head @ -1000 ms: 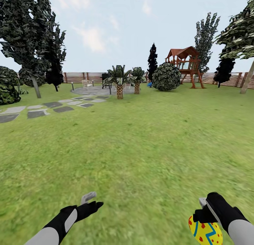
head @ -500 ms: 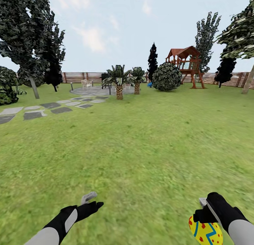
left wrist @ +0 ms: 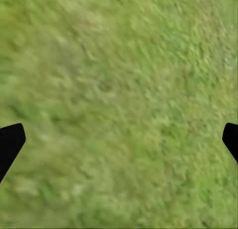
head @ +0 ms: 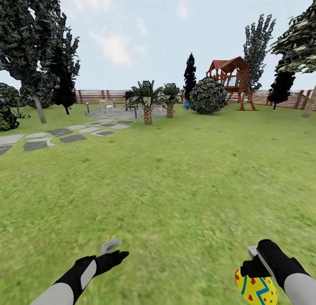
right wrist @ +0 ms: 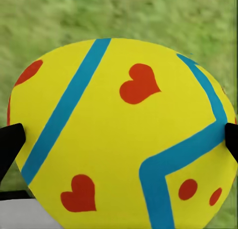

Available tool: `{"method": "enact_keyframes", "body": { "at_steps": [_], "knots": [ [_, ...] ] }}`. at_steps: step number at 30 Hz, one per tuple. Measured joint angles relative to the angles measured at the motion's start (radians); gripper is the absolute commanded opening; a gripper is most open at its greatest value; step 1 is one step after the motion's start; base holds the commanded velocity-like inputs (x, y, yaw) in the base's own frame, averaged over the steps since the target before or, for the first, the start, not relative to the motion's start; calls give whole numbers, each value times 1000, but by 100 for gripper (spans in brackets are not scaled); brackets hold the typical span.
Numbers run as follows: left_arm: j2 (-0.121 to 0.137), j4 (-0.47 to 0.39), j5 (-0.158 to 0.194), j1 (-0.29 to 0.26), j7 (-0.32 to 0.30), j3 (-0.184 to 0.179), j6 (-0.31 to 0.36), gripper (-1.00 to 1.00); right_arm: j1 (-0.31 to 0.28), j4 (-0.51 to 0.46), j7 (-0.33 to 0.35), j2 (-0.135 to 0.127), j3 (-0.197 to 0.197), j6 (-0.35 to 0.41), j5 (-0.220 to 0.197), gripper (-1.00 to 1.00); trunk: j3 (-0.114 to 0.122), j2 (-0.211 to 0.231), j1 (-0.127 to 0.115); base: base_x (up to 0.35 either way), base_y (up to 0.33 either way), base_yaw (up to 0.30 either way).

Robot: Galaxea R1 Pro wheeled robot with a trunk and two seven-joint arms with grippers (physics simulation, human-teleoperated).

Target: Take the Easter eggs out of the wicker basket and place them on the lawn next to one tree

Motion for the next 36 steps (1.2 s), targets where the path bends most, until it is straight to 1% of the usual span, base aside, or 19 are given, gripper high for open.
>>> {"method": "enact_keyframes", "body": {
  "at_steps": [26,36],
  "knots": [
    [0,0,0,0,-1,0,0,100,0,-2,0,0,1,1,3,-100,0,0,0,341,-97,3],
    [0,-2,3,0,-10,2,-2,100,0,-1,-4,2,2,-1,5,-100,0,0,1,31,-5,264]
  ]
}}
